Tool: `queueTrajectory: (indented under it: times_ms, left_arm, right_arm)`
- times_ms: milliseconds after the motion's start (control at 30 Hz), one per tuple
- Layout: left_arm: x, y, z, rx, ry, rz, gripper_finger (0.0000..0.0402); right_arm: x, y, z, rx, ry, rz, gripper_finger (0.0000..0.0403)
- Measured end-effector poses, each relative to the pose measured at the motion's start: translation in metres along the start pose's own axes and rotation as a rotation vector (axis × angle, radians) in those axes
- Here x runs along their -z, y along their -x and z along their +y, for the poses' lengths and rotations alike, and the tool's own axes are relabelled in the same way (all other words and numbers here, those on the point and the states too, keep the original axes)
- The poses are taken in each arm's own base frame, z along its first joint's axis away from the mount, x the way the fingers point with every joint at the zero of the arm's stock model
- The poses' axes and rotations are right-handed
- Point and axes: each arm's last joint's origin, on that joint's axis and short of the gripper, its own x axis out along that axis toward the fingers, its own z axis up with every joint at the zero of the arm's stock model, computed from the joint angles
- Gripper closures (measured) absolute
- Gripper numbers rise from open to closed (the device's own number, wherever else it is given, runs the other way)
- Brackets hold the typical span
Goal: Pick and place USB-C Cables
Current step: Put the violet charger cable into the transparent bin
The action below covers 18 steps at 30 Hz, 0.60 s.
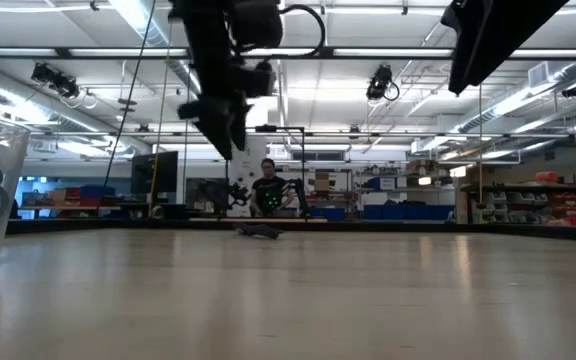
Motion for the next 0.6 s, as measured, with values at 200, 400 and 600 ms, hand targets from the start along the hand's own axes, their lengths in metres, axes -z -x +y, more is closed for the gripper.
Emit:
queueTrajectory:
  times_ms: [200,400,600]
  left_arm:
    - [-0.001,-0.041,-0.006,0.023,-0.052,-0.027,0.0098]
    - [0.0,-0.071,-0.01,0.045,-0.114,0.025,0.0098]
    - [-0.006,-0.09,-0.014,0.047,-0.15,0.013,0.0101]
  right_arm:
    - [0.004,0.003,0.006,-0.053,-0.011,0.03,0.0208]
    - [0.004,0.004,0.009,-0.064,-0.017,0.012,0.0208]
    - [0.004,0.004,0.01,-0.063,-0.011,0.007,0.0208]
